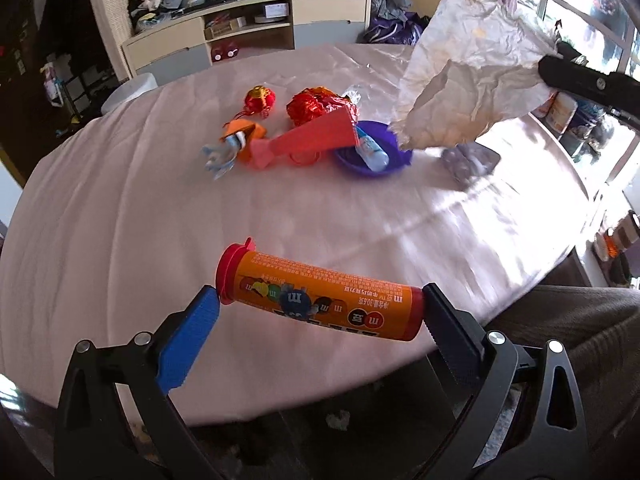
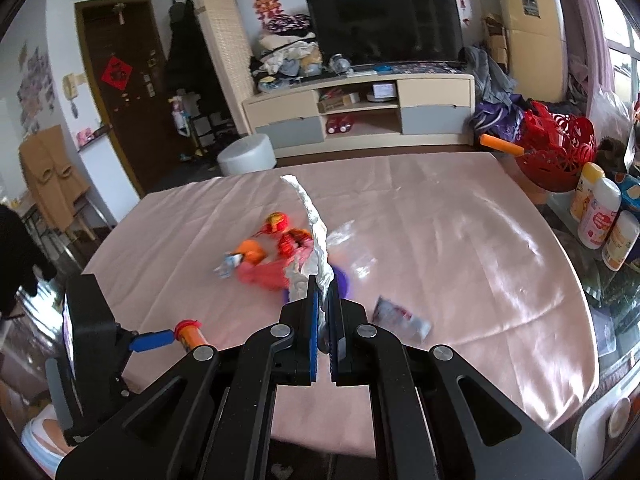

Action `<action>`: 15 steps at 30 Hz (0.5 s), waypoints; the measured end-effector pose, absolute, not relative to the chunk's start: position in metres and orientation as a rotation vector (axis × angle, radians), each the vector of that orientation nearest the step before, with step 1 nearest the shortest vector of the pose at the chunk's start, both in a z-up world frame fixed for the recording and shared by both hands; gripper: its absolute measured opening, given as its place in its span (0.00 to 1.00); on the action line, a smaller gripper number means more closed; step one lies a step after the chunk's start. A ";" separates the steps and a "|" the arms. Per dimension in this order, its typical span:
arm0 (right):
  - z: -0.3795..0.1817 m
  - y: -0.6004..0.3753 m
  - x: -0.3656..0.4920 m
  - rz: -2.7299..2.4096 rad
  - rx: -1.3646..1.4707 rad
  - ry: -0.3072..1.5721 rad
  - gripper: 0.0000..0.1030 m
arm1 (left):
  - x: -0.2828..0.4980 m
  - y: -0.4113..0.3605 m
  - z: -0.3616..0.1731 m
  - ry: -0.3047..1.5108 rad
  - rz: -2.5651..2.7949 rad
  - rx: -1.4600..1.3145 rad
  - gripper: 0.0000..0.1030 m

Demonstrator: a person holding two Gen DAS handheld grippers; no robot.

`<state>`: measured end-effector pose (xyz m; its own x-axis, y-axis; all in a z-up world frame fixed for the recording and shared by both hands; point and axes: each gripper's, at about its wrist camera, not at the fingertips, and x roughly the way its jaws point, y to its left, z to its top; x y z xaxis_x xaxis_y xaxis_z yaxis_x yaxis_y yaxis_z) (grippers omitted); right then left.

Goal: Collect trash
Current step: 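Grasp the orange M&M's tube with the left tool, then lower the tube into the bin with the left tool while the right tool drops the foil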

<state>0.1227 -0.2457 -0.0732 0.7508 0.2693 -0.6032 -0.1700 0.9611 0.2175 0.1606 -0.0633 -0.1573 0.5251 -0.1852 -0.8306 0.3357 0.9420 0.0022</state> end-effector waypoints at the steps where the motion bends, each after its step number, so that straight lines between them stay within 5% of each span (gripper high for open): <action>1: -0.072 -0.244 0.117 0.246 0.149 0.681 0.05 | 0.154 -0.060 -0.154 0.965 -0.314 0.163 0.92; 15: -0.097 -0.223 0.018 0.310 0.083 0.803 0.06 | 0.055 -0.034 -0.144 0.959 -0.311 0.081 0.92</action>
<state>0.0179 -0.2227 -0.0972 0.6520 0.3039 -0.6947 -0.2410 0.9517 0.1902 0.0550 -0.0342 -0.1443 0.5340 -0.2249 -0.8151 0.2959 0.9527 -0.0690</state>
